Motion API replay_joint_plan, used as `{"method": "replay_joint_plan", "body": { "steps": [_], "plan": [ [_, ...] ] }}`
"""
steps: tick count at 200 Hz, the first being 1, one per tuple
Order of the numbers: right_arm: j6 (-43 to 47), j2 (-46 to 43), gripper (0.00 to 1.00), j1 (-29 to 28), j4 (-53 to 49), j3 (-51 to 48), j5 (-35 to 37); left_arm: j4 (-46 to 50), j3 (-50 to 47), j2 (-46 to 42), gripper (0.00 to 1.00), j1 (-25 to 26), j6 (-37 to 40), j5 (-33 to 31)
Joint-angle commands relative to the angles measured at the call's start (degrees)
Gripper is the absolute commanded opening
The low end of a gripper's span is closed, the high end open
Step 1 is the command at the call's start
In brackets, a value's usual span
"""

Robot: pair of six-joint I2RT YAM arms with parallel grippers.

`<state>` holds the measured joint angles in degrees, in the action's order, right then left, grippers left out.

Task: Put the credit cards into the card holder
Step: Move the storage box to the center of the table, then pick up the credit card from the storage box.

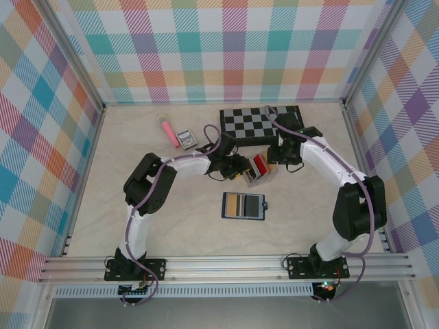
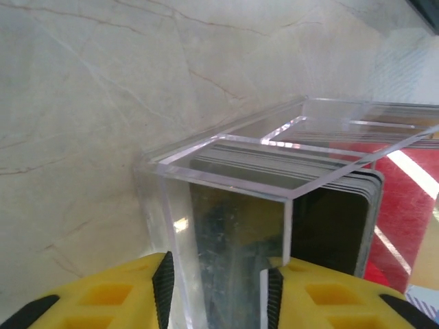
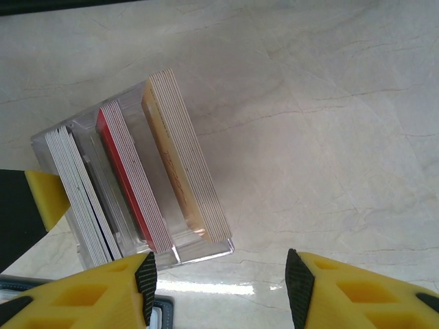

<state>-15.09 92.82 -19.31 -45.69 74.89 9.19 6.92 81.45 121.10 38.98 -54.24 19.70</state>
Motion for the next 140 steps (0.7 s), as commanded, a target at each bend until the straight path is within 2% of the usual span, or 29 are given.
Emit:
{"method": "replay_joint_plan", "body": {
  "steps": [1, 25, 63, 140],
  "plan": [
    [2.6, 2.0, 0.55, 0.0, -2.0, 2.5, 1.2, 4.2, -0.3, 0.7, 0.31, 0.2, 1.1, -1.2],
    [4.8, 4.8, 0.54, -0.1, -3.4, 4.5, 1.9, 7.7, -1.2, -0.5, 0.26, 0.2, 4.2, -3.2],
    [7.1, 7.2, 0.55, -1.1, -3.7, 6.2, -2.4, 13.5, -1.0, -2.0, 0.23, 0.1, 9.7, -5.9],
    [4.5, 10.5, 0.57, -2.2, -4.5, 6.9, -2.0, 13.2, -1.1, -2.1, 0.23, 0.1, 9.7, -4.6]
  ]
}}
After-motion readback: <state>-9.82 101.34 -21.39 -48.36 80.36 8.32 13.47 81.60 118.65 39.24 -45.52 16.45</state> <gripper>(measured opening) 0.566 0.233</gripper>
